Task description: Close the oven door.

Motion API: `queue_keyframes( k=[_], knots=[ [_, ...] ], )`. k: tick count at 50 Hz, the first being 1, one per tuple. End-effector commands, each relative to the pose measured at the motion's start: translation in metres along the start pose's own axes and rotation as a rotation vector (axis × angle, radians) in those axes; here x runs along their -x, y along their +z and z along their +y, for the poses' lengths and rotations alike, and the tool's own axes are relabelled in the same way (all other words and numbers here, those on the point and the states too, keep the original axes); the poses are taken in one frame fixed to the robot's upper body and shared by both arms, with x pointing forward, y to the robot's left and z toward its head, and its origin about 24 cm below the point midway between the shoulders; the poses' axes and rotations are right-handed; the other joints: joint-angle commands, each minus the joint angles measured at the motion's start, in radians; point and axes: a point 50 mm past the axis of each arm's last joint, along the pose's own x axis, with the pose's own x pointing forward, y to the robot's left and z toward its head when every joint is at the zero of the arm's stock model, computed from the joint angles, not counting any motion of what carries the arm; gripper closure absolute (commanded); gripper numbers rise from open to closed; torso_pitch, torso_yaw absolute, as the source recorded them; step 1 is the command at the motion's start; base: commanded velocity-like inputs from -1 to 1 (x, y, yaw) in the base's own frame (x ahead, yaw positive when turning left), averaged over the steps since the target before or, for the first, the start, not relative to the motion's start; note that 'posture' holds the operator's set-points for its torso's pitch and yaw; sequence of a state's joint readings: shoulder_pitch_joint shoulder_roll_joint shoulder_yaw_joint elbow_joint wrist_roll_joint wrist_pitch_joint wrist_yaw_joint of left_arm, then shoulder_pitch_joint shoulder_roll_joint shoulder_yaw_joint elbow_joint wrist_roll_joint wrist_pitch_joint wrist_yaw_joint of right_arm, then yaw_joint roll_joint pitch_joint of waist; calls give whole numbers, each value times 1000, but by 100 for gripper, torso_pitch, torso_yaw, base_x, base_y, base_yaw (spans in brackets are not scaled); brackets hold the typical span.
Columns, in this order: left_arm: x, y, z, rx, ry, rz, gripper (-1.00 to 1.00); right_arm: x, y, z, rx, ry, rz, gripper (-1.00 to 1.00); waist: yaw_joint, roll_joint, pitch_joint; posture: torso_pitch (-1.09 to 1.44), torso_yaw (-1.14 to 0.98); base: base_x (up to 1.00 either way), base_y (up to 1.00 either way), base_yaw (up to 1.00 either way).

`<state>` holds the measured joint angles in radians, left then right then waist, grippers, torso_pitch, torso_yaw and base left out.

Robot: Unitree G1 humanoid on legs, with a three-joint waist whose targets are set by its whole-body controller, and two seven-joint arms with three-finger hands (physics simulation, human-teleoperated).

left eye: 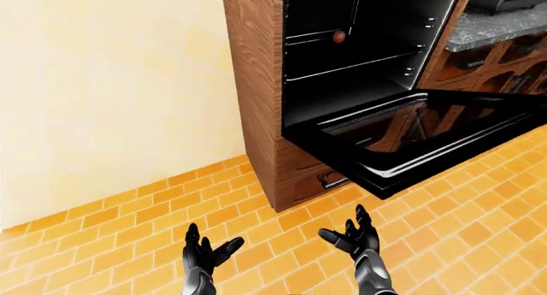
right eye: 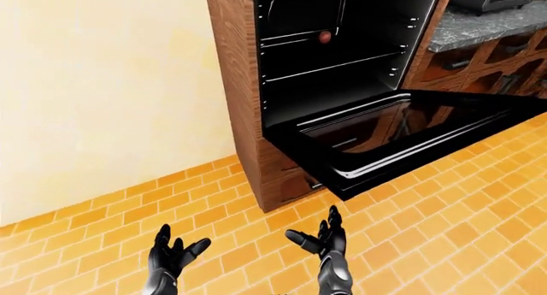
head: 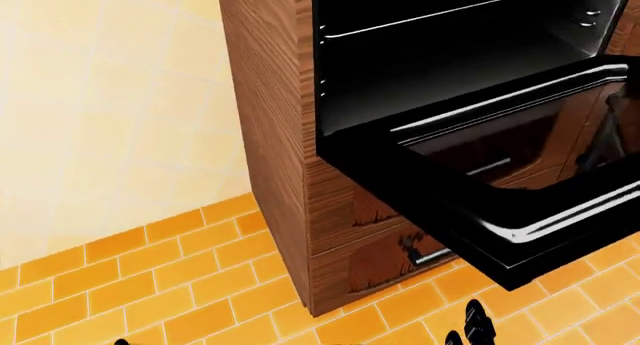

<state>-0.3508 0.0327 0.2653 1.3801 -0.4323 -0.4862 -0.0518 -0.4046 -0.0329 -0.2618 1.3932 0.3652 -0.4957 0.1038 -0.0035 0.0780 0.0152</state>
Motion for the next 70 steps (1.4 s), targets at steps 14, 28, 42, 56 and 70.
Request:
queue_keyframes(
  k=[14, 28, 42, 56, 70],
  knots=[
    [-4, 11, -15, -5, -57, -50, -100, -8, 21, 1, -7, 8, -75, -100, -1, -148, -10, 0, 0, -4, 0, -72],
    [-4, 10, -15, -4, -59, -50, -100, -7, 22, 3, -63, 46, -104, -100, 3, -64, 12, 0, 0, 8, 0, 0],
    [-4, 11, -15, -4, -58, -52, -100, -7, 23, 3, -66, 46, -112, -100, 17, -61, 11, 0, 0, 45, 0, 0],
    [-4, 10, -15, -8, -59, -54, -100, -8, 22, 2, -52, 37, -96, -100, -11, -113, 27, 0, 0, 42, 0, 0],
    [-4, 11, -14, -5, -58, -54, -100, -7, 21, 3, -57, 45, -102, -100, 1, -66, 15, 0, 0, 0, 0, 0]
  ],
)
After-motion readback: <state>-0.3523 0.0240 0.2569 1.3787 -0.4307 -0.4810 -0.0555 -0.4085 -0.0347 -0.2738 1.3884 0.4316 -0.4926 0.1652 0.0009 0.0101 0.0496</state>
